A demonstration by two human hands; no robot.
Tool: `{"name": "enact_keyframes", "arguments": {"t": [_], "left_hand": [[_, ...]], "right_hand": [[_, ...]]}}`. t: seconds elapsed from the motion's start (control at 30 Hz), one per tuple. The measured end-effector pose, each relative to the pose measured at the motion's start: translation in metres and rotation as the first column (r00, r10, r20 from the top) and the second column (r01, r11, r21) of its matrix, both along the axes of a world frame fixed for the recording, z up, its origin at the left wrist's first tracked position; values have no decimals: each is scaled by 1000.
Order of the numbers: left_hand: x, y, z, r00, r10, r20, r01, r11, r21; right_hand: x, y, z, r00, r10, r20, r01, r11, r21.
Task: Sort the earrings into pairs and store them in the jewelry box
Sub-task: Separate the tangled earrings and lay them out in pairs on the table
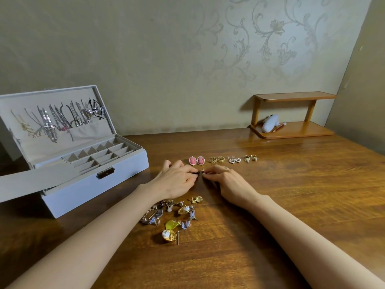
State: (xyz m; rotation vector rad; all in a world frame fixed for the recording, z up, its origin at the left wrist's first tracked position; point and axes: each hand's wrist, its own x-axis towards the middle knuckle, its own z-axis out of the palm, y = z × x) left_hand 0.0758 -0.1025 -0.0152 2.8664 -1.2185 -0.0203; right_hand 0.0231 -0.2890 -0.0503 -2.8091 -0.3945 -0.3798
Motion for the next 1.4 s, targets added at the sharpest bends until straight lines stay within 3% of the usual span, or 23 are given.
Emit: {"name": "enact_keyframes", "arguments": {"t": [0.4, 0.5, 0.63, 0.73, 0.87, 1.03, 1.2, 1.4], "left_hand": [[4, -6, 6, 998, 42, -45, -43, 999, -1], [3, -2, 9, 998, 59, -24, -62, 992, -114], [-6, 9, 17, 999, 44, -28, -50, 954, -297], [-15, 15, 20, 992, -7, -129, -22, 976, -216], [-20, 12, 15, 991, -4, -131, -12, 993, -120], [-19, 21, 21, 992, 76, -100, -105, 939, -327], [-20, 35, 17, 980, 87, -182, -150, 917, -369], [-19, 49, 9, 971, 143, -194, -215, 875, -433]], "right_hand": [[7, 7, 7, 1000, 2, -4, -2, 992, 124], [-2, 11, 14, 999, -24, 43, 11, 961, 275], [-20, 19, 35, 977, 139, -163, -60, 908, 415], [-25, 24, 37, 946, 202, -253, -90, 915, 394], [-25, 29, 29, 962, 163, -217, -94, 950, 299], [-25, 29, 25, 981, 140, -137, -96, 954, 283], [-27, 31, 21, 993, 81, -82, -52, 951, 306], [-29, 34, 24, 988, 78, -135, -9, 893, 450]]}}
